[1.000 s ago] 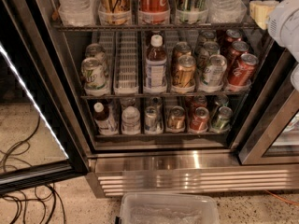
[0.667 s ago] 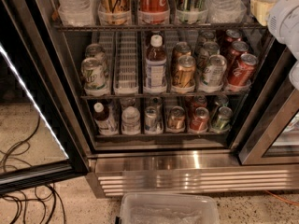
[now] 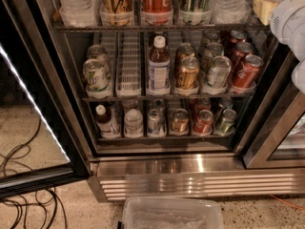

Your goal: Pick pepsi can from top shelf of fridge

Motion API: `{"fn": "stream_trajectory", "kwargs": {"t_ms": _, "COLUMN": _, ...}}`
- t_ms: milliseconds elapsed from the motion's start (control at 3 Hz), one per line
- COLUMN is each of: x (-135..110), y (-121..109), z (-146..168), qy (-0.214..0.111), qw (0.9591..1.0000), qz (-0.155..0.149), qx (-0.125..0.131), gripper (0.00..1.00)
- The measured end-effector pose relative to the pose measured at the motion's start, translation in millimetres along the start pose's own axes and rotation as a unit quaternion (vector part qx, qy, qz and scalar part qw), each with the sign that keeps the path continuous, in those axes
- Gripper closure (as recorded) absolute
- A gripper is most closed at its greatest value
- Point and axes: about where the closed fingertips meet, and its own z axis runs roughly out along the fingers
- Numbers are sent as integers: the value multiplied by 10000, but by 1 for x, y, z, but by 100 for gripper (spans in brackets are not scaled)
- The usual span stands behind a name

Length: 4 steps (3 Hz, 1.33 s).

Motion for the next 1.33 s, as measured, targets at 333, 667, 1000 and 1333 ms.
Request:
{"fn": "stream_trajectory", "kwargs": {"t_ms": 333, "x": -1, "y": -1, "z": 0, "qy": -3, "qw": 10000, "qz": 17, "qx": -6, "gripper": 31}}
{"fn": "stream_trajectory", "kwargs": {"t_ms": 667, "x": -2, "y": -1, "z": 1, "qy": -29, "qw": 10000, "qz": 53, "qx": -36, "gripper": 31}}
{"fn": "stream_trajectory", "kwargs": {"t_ms": 1000, "x": -3, "y": -1, "z": 4, "qy": -79, "qw": 9998, "qz": 142, "qx": -73, "gripper": 31}}
{"fn": "stream_trajectory", "kwargs": {"t_ms": 1333, "x": -8, "y": 4, "z": 15, "qy": -285, "qw": 9983, "qz": 460, "qx": -207, "gripper": 31}}
